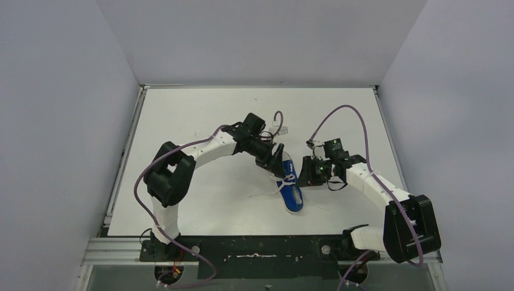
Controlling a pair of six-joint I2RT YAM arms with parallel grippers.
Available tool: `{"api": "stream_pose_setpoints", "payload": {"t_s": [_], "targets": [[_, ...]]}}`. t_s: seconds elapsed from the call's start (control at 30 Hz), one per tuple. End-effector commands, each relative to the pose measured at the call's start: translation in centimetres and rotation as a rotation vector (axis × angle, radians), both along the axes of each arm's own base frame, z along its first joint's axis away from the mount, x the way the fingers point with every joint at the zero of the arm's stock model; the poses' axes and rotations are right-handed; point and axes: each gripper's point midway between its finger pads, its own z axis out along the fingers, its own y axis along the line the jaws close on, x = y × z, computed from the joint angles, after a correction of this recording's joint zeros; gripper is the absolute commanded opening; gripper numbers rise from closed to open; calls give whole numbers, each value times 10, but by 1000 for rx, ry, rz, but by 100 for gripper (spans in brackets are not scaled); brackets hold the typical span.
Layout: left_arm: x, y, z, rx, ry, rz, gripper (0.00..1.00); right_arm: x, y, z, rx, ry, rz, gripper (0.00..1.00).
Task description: Tie the shoes
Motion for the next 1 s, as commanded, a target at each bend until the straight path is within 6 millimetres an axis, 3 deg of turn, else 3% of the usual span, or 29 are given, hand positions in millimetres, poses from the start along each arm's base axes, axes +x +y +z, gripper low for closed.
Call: {"api": "stream_pose_setpoints", "payload": {"t_s": [0.0, 0.1, 0.4, 0.57, 0.8, 0.97], "targets": [[22, -25, 11, -45, -24, -7, 62, 16, 1, 27, 16, -98, -1, 24], [22, -35, 3, -41, 2, -22, 60, 16, 2, 29, 22, -104, 2, 25], [16, -36, -21, 7, 57, -26, 49, 20, 7, 26, 46, -91, 27, 10], [13, -45, -17, -43, 92, -26, 40, 20, 10, 26, 61, -87, 36, 7], [15, -49, -7, -96, 72, -11, 17, 22, 11, 33, 74, -103, 28, 6], [15, -49, -2, -140, 47, 18, 15, 24, 14, 32, 84, -92, 30, 6]]}}
